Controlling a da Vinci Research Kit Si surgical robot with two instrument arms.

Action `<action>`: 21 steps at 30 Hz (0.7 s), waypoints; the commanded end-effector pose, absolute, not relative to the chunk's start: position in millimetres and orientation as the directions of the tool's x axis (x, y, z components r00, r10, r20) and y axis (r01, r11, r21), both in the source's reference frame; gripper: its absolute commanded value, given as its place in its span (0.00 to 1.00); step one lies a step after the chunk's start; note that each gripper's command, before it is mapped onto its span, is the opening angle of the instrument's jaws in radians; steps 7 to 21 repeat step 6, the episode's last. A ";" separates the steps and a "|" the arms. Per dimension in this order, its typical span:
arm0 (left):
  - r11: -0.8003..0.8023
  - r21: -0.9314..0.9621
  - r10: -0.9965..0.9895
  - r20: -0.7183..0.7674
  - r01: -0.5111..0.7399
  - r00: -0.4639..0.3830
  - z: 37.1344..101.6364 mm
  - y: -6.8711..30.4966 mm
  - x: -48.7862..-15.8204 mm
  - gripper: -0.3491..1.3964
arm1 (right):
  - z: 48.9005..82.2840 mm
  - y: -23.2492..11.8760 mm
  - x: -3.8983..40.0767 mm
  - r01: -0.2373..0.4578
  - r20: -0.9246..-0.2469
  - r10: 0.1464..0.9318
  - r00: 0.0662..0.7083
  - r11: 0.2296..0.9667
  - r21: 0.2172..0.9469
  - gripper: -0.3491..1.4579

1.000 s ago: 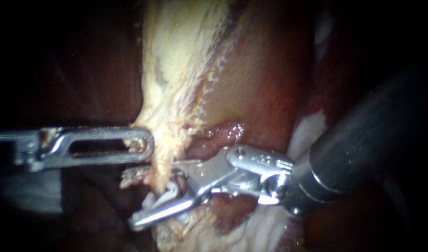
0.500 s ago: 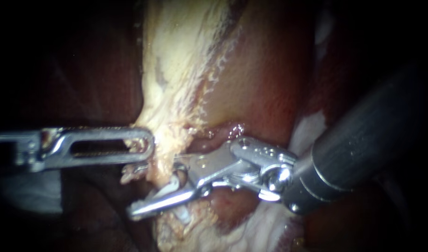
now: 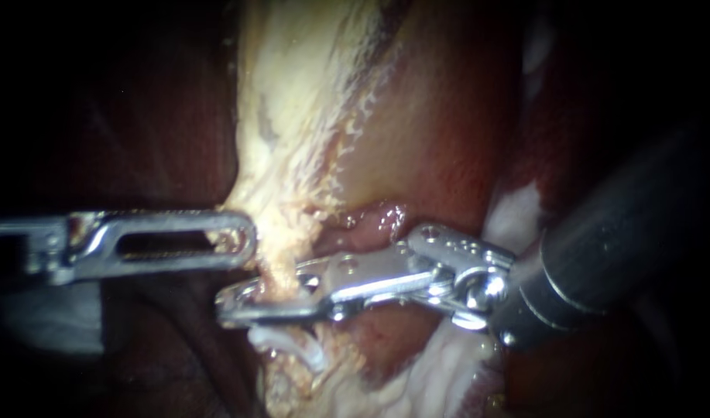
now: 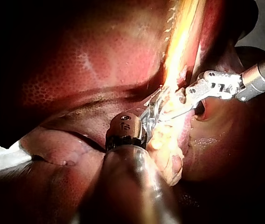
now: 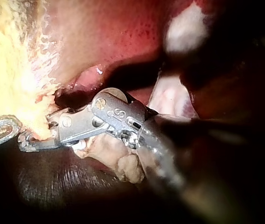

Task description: Clipping third clip left tube

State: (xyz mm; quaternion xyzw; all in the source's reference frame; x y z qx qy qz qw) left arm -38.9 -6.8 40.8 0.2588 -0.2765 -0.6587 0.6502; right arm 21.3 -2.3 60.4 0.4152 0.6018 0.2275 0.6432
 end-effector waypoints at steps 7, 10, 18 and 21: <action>-0.002 0.701 -1.000 0.018 0.713 -0.021 40.9 -6.8 -39.0 0.00 | 60.4 -2.3 21.4 0.210 -0.586 0.792 0.172 0.551 0.808 0.00; -0.002 0.701 -1.000 0.018 0.713 -0.021 40.9 -6.8 -39.0 0.00 | 60.4 -2.3 21.4 0.210 -0.586 0.792 0.172 0.551 0.808 0.00; -0.002 0.701 -1.000 0.018 0.713 -0.021 40.9 -6.8 -39.0 0.00 | 60.4 -2.3 21.4 0.210 -0.586 0.792 0.172 0.551 0.808 0.00; -0.002 0.701 -1.000 0.018 0.713 -0.021 40.9 -6.8 -39.0 0.00 | 60.4 -2.3 21.4 0.210 -0.586 0.792 0.172 0.551 0.808 0.00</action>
